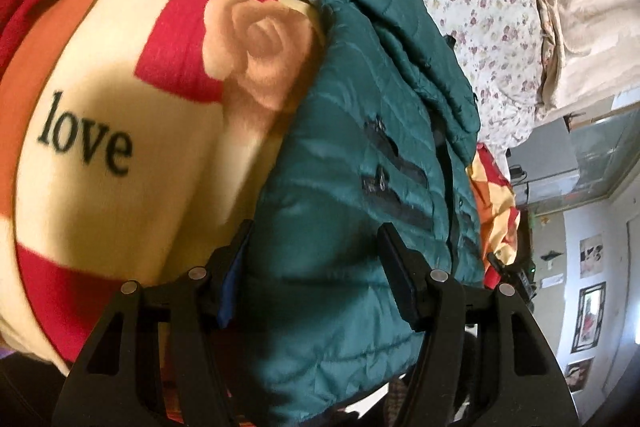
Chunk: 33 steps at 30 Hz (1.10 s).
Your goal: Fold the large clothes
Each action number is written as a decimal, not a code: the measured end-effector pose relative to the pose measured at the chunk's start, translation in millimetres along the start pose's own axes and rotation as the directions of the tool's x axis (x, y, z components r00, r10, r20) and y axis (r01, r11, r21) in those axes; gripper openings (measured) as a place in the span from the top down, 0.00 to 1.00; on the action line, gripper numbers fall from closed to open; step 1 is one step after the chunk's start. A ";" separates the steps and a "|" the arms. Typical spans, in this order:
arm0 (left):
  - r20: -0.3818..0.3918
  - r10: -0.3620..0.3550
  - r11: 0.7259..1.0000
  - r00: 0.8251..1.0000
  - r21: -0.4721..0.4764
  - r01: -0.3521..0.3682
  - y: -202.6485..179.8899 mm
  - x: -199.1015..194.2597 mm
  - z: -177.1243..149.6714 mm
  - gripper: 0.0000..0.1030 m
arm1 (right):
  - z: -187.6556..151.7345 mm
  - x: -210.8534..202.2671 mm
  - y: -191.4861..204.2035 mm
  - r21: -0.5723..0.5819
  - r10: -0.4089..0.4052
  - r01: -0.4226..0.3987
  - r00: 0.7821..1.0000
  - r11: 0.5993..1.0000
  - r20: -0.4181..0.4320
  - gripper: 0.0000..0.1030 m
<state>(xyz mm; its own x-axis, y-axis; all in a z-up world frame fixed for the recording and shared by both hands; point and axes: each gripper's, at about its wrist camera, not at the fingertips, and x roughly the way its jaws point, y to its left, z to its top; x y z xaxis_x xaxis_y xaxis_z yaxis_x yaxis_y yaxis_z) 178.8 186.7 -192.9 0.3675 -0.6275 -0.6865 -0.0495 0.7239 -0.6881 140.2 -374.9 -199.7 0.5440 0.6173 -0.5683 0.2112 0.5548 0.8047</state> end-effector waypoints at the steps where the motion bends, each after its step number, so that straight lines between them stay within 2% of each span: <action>1: 0.001 0.003 1.000 1.000 0.007 -0.003 0.7 -1.5 -3.4 0.40 | -3.6 -0.6 -1.5 0.004 0.004 -0.004 1.000 1.000 -0.009 0.37; 8: -0.014 -0.007 0.998 1.000 0.069 0.008 -7.9 -8.3 -30.1 0.40 | -45.2 -1.5 3.1 -0.025 0.052 -0.054 0.997 0.998 -0.063 0.37; 11: -0.005 0.016 0.994 1.000 0.112 -0.015 -14.7 -6.7 -35.9 0.40 | -57.8 2.4 9.0 -0.042 0.084 -0.088 0.993 0.995 -0.078 0.37; 15: 0.004 0.028 0.989 1.000 0.142 -0.028 -21.4 -3.9 -39.3 0.40 | -59.7 8.5 17.5 -0.044 0.129 -0.132 0.989 0.990 -0.067 0.37; 17: 0.000 0.020 0.990 1.000 0.142 -0.020 -23.3 -1.9 -41.2 0.40 | -57.3 13.3 18.7 -0.043 0.123 -0.126 0.990 0.991 -0.064 0.37; 19: 0.015 0.062 0.989 0.998 0.130 -0.064 -27.7 3.9 -43.1 0.40 | -58.0 20.9 19.0 -0.044 0.103 -0.106 0.992 0.993 -0.067 0.41; 21: 0.032 0.117 0.985 0.993 0.123 -0.120 -31.8 6.0 -44.9 0.41 | -59.7 27.9 18.5 -0.045 0.070 -0.073 0.995 0.996 -0.068 0.49; 22: 0.043 0.166 0.978 0.985 0.122 -0.170 -35.7 7.0 -45.7 0.53 | -61.0 28.0 16.7 -0.040 0.059 -0.062 0.996 0.997 -0.060 0.57; 23: 0.053 0.242 0.961 0.969 0.125 -0.247 -40.8 8.0 -45.7 0.69 | -61.5 27.5 16.2 -0.030 0.049 -0.051 0.997 0.998 -0.052 0.61; 24: 0.054 0.288 0.947 0.956 0.133 -0.292 -45.5 7.8 -44.7 0.76 | -61.5 26.0 15.9 -0.024 0.046 -0.048 0.998 0.999 -0.049 0.65; 25: 0.054 0.290 0.946 0.955 0.132 -0.295 -47.6 5.9 -43.8 0.86 | -61.4 24.8 16.4 -0.022 0.047 -0.048 0.998 0.999 -0.046 0.70; 28: 0.069 0.277 0.952 0.958 0.118 -0.284 -56.4 -8.0 -40.9 0.89 | -61.1 14.5 28.2 -0.048 0.060 -0.062 0.998 0.997 -0.029 0.79; 33: 0.128 0.231 0.961 0.965 0.124 -0.247 -77.3 -45.4 -49.5 0.90 | -65.2 -14.6 60.9 -0.126 0.110 -0.109 0.994 0.986 -0.001 0.84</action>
<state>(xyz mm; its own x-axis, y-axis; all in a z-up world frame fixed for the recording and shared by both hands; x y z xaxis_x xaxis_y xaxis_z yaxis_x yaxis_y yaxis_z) 119.9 145.0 -120.2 0.4615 -0.4013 -0.7912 -0.0232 0.8861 -0.4630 92.2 -313.7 -153.6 0.5635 0.6750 -0.4763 0.0465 0.5497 0.8341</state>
